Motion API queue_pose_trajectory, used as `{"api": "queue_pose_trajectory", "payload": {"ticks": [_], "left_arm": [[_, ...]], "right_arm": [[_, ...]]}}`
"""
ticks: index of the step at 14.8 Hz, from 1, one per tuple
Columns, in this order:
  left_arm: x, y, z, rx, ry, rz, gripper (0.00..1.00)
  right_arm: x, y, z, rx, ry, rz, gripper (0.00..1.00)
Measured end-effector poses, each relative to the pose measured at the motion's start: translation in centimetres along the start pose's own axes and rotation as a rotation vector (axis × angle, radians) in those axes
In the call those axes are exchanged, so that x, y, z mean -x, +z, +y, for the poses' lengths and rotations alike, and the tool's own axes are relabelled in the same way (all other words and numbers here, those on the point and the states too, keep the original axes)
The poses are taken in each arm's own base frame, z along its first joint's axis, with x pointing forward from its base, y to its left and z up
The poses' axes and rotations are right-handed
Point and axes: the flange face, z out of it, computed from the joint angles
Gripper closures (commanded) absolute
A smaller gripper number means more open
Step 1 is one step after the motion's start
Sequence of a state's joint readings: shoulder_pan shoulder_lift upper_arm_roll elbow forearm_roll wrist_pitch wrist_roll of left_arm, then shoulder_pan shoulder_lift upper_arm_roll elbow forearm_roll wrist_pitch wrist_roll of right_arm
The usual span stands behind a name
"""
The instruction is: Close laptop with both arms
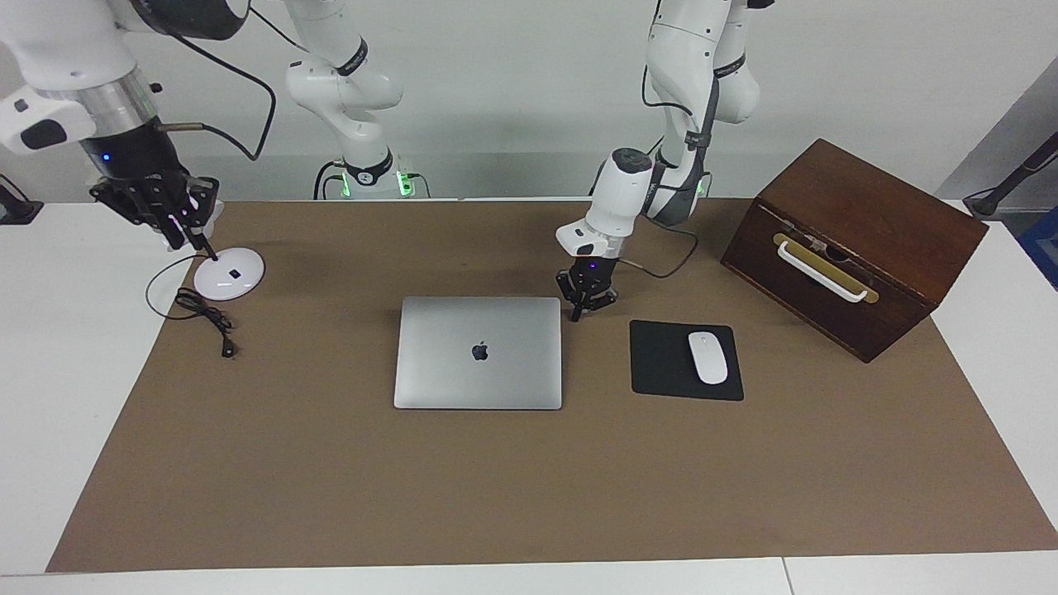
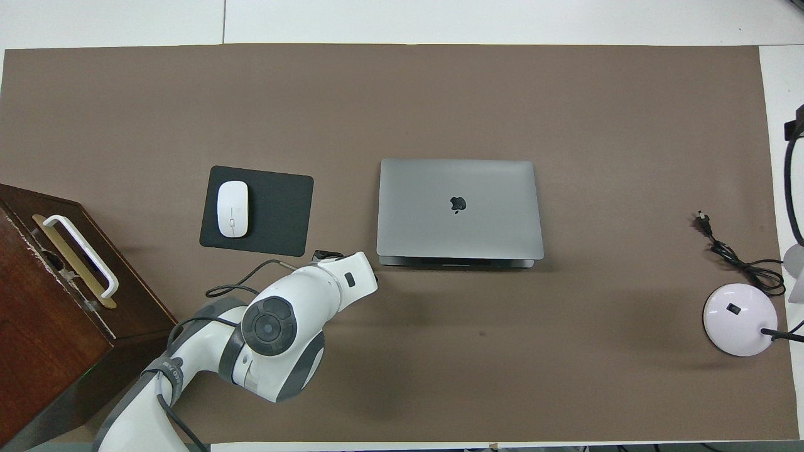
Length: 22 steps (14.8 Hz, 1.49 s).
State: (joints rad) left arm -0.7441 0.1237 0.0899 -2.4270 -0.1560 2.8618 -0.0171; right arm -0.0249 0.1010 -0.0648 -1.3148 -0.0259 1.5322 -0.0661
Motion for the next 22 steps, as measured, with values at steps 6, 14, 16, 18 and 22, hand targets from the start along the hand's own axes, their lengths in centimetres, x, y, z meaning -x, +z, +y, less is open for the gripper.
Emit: {"api": "queue_pose_trajectory", "payload": {"ticks": [6,14,16,18,22], "left_arm": [[-0.2,-3.9,-1.5,0.014,-0.032,-0.084,1.00],[-1.1,-7.7,-3.2,0.030,-0.070,-0.186,1.00],[-1.7,-8.5,-4.0,0.031,-0.087,-0.218,1.00],[-2.2,-9.1,-5.1,0.031,-0.106,-0.236,1.00],[-2.4,-9.6,-6.2,0.029,-0.127,-0.250,1.00]], "right_arm": [[3.4,2.5,0.0,-0.010,-0.001,-0.041,0.00],[5.6,7.4,-0.4,-0.017,-0.008,-0.073,0.00],[5.6,7.3,-0.4,-0.017,-0.008,-0.070,0.00],[5.6,7.3,-0.4,-0.017,-0.008,-0.070,0.00],[5.6,7.3,-0.5,-0.017,-0.009,-0.068,0.00]]}}
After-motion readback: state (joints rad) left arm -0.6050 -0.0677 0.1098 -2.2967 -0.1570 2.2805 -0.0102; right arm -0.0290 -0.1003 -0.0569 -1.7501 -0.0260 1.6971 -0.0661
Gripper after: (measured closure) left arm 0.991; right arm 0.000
